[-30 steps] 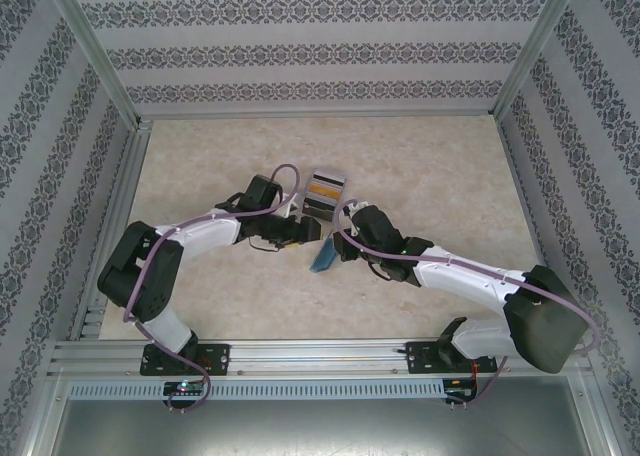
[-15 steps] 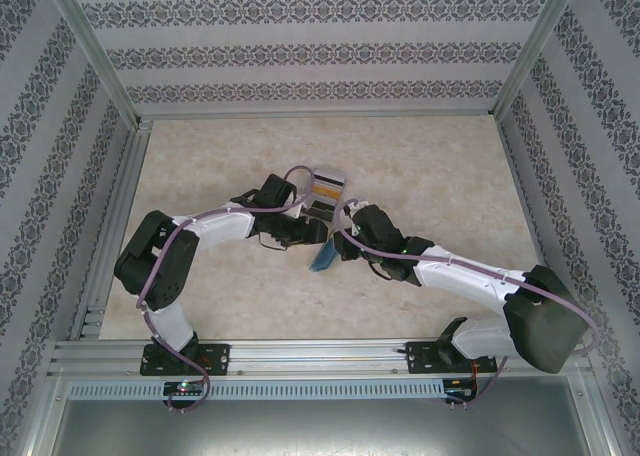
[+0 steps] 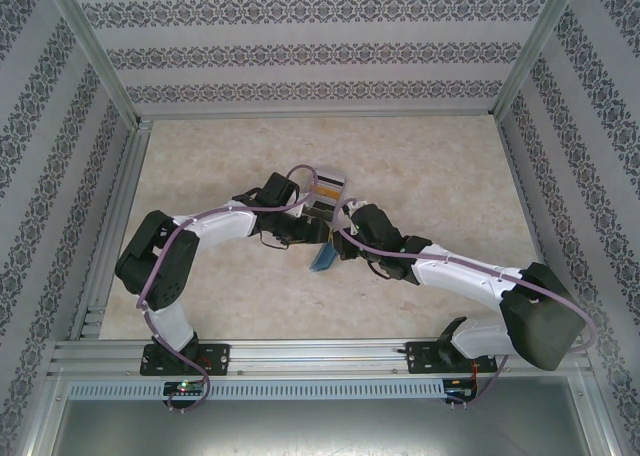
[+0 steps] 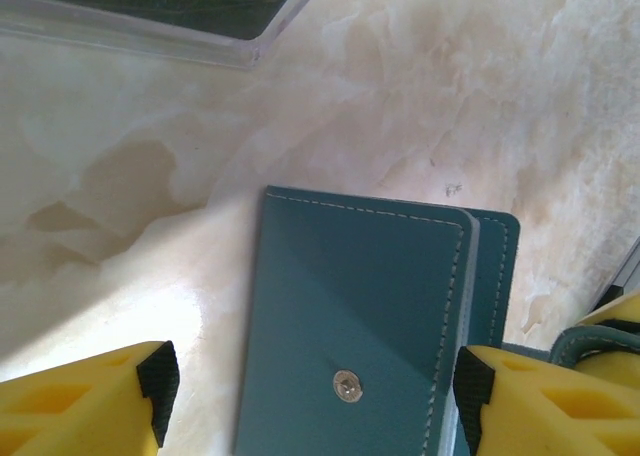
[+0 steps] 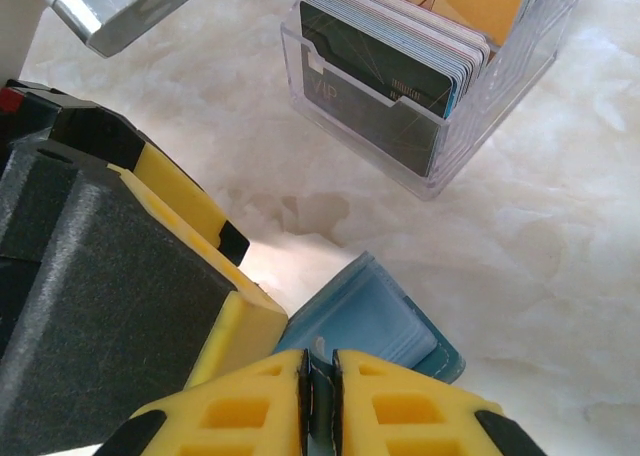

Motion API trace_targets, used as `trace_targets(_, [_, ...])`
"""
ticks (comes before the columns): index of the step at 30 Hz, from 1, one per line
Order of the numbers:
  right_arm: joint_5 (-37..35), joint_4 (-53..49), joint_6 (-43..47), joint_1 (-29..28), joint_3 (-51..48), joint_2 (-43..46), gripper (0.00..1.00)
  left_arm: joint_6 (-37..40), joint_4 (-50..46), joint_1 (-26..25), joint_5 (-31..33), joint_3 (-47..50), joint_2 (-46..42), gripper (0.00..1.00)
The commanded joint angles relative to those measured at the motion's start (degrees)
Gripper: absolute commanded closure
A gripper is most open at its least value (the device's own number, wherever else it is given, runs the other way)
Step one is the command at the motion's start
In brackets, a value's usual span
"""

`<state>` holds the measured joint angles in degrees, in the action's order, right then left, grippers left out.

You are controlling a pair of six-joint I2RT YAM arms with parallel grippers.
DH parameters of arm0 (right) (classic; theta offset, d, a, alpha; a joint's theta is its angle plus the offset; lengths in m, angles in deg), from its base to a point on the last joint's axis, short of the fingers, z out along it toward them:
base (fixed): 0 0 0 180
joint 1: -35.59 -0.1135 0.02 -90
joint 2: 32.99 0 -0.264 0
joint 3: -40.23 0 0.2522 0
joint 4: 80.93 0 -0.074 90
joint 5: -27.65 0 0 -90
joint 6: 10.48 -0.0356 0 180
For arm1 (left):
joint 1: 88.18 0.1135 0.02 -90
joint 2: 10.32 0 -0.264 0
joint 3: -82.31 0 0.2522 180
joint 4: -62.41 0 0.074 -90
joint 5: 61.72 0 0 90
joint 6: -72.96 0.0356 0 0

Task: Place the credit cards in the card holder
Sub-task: Open the card holder at the center of the table.

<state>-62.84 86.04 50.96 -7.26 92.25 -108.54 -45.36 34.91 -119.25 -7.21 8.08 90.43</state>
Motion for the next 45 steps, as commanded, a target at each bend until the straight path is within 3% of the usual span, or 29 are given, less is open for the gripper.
trace_targets(1, [0.8, 1.3, 0.5, 0.7, 1.6, -0.1, 0.82, 0.8, 0.5, -0.6, 0.1, 0.5, -2.8, 0.24])
trace_targets(5, [0.8, 1.4, 0.4, 0.7, 1.9, -0.3, 0.82, 0.8, 1.8, -0.6, -2.5, 1.1, -3.0, 0.24])
trace_targets(37, [0.3, 1.5, 0.2, 1.9, 0.0, 2.1, 0.82, 1.8, -1.2, -1.1, 7.6, 1.7, -1.2, 0.44])
trace_targets(45, [0.4, 2.2, -0.3, 3.3, -2.2, 2.6, 0.81, 1.0, 0.6, -1.0, 7.3, 3.1, -1.6, 0.80])
